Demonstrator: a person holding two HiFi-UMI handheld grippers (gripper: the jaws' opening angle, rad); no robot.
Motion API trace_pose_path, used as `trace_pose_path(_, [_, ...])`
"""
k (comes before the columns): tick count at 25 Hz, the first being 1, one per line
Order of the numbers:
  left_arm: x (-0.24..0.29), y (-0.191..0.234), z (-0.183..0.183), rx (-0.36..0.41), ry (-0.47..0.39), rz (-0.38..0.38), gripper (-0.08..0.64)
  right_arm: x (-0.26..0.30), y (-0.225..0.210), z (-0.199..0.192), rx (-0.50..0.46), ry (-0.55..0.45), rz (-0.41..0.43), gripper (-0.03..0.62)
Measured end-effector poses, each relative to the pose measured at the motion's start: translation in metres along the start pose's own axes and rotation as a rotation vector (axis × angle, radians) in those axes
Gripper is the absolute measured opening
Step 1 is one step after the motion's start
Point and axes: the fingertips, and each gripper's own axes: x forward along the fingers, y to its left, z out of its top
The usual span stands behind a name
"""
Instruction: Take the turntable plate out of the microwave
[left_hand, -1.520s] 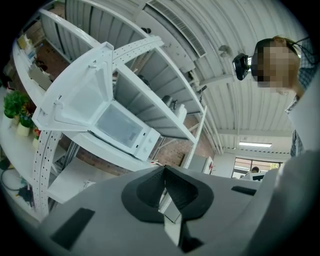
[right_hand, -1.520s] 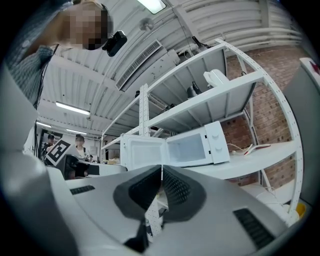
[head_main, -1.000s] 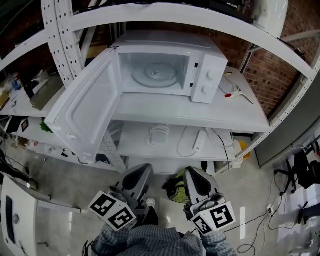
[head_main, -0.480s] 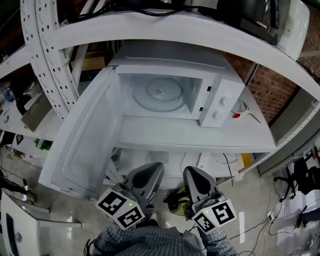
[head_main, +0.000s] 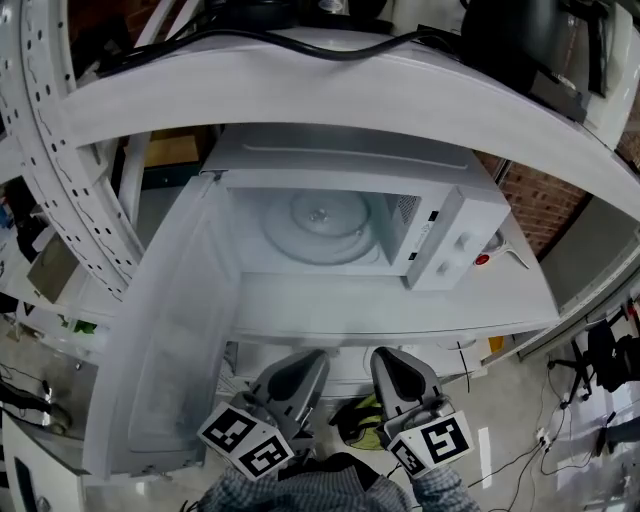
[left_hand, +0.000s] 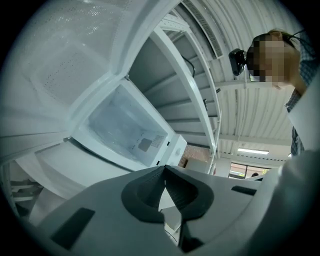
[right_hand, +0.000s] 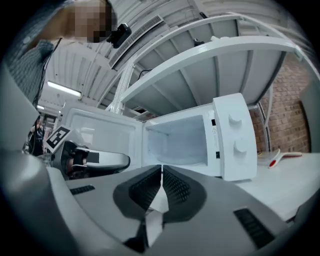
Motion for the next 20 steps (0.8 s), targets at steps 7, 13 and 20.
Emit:
trace_pose_path(7, [0.02, 0.029, 0.007, 0.019, -0.008, 0.055, 0.009, 0.049, -0.037, 0.007, -0.322, 0.081, 0.008, 0.021])
trace_pose_path(13, [0.032, 0.045, 0.019, 0.01, -0.036, 0.11, 0.009, 0.085, -0.038, 0.011, -0.567, 0.165, 0.108, 0.021])
trace_pose_path(20, [0.035, 0.053, 0.03, -0.037, -0.086, 0.148, 0.009, 0.135, -0.031, -0.004, -0.914, 0.283, 0.126, 0.023])
